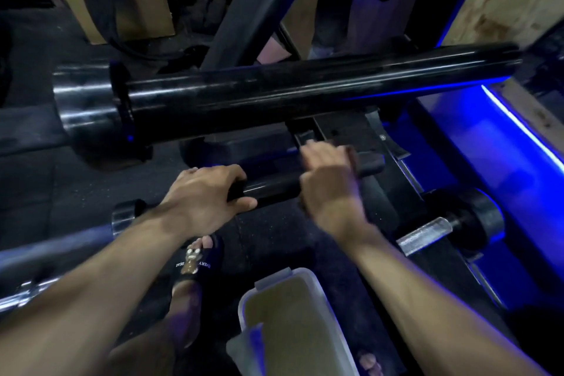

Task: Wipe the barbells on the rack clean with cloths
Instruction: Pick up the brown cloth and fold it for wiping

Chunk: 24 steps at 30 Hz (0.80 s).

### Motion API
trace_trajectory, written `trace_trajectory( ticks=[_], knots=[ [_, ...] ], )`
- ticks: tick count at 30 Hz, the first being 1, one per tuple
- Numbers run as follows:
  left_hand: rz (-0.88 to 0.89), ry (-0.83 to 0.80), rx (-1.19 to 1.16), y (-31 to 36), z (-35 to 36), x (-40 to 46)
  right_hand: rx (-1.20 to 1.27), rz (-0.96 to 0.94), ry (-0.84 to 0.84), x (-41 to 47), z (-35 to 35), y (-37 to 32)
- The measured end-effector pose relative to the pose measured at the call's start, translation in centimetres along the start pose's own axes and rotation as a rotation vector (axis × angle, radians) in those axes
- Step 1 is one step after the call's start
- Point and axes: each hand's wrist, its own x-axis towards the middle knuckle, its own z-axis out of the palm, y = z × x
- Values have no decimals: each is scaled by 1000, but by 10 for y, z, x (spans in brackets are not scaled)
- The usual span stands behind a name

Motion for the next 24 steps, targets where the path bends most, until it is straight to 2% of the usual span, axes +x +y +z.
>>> trace_trajectory(
  ticks=[2, 4, 5, 7, 9, 11, 13, 15, 17, 18, 19, 20, 21, 24],
  knots=[
    [7, 16, 7, 0, 1, 0, 48, -153, 65, -11, 3, -5],
    [11, 22, -4, 0, 1, -1, -6, -124, 78, -6, 6, 20],
    [11, 23, -11, -1, 1, -2, -46, -57, 77, 1, 5, 37],
    [13, 20, -14, -2, 1, -3, -6, 231, 57, 11, 4, 71],
    [17, 19, -8, 0, 0, -2, 60, 408, 59, 13, 5, 86],
    [12, 24, -11, 1, 0, 0, 93, 467, 73, 14, 8, 77],
    [17, 30, -6, 1, 1, 2, 98, 345, 77, 13, 4, 46],
    [21, 43, -5, 1, 3, 2, 81, 71, 42, 5, 6, 10],
    [29, 66, -11, 0, 5, 3, 98, -101, -29, 1, 1, 1],
    [31, 74, -12, -1, 6, 2, 84, -134, -8, 3, -2, 7],
    [34, 82, -10, -2, 6, 3, 71, -109, 2, 8, 1, 19],
    [37, 86, -5, -2, 7, 2, 58, -63, 83, 14, 7, 35],
    [43, 90, 2, -2, 8, 2, 69, 30, 101, 20, 8, 53],
    [54, 110, 44, 0, 9, 3, 191, 371, 22, 32, -2, 78]
  ],
)
